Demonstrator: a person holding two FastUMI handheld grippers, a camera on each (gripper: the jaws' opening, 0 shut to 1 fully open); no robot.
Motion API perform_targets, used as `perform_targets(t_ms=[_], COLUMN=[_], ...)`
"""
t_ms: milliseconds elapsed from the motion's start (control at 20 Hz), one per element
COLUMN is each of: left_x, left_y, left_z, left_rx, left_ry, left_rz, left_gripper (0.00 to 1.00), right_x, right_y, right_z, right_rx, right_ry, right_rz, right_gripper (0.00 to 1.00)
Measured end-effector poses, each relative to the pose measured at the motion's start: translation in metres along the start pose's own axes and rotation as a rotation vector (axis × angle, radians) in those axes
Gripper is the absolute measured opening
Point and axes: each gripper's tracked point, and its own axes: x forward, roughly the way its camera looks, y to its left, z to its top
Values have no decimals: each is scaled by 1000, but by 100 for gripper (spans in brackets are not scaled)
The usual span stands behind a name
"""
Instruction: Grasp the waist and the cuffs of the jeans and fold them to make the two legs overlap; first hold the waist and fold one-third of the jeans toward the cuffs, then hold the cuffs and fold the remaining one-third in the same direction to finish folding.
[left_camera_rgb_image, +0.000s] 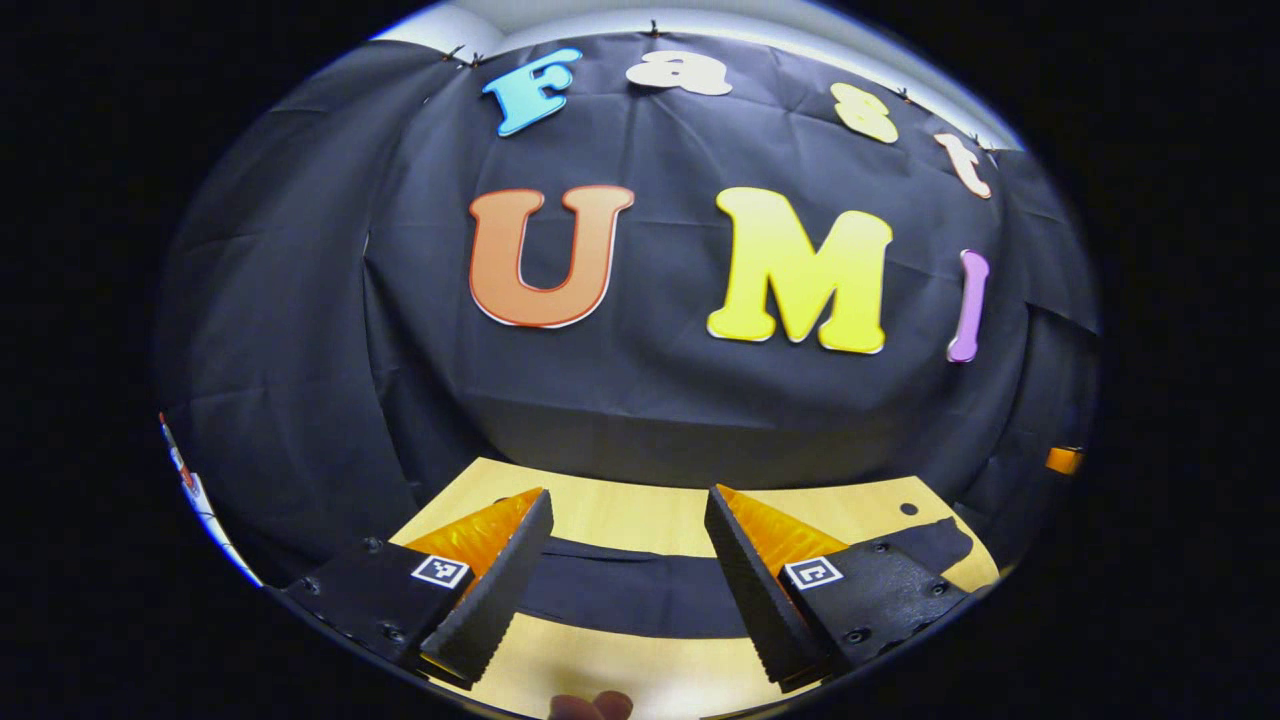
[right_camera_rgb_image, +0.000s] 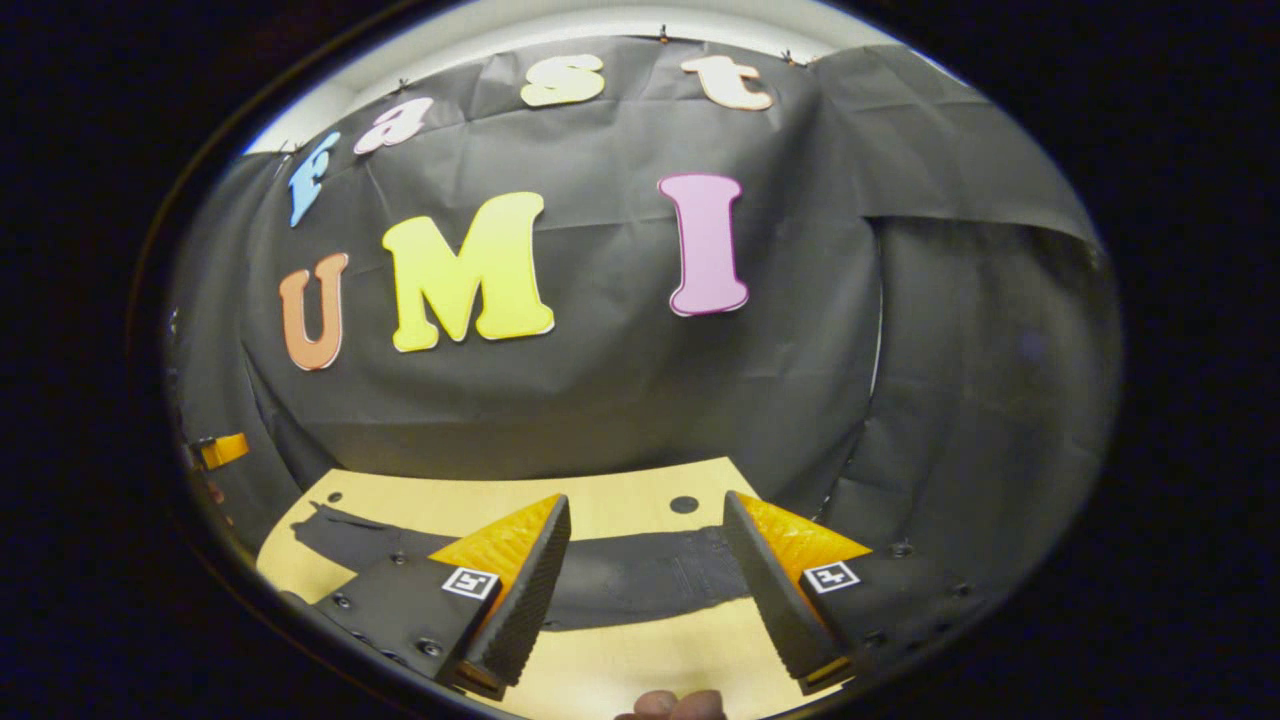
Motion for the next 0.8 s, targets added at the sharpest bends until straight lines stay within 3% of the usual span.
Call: perform_targets(t_ms=[50, 250, 300, 350, 400, 600, 650, 800], left_x=[-5, -15, -14, -11, -11, -10, -11, -11], left_y=[-11, -29, -31, -31, -32, -46, -51, -58], left_z=[-3, -12, -14, -15, -14, -12, -13, -15], left_rx=[-14, -51, -47, -36, -29, 1, 19, 47], left_ry=[-1, 13, 18, 23, 25, 32, 37, 51], left_rz=[-10, -16, -15, -9, -4, 1, 1, 10], left_gripper=[98, 99, 99, 98, 98, 98, 98, 98], right_x=[-11, -13, -8, -1, 5, 56, 73, 125], right_y=[0, -7, -13, -19, -25, -60, -67, -97], right_z=[-5, -29, -37, -44, -52, -94, -108, -143], right_rx=[-6, 44, 53, 67, 78, 104, 109, 131], right_ry=[-1, 29, 42, 55, 68, 115, 134, 177], right_rz=[-8, -33, -44, -51, -57, -75, -79, -91], right_gripper=[91, 95, 89, 95, 95, 95, 100, 95])
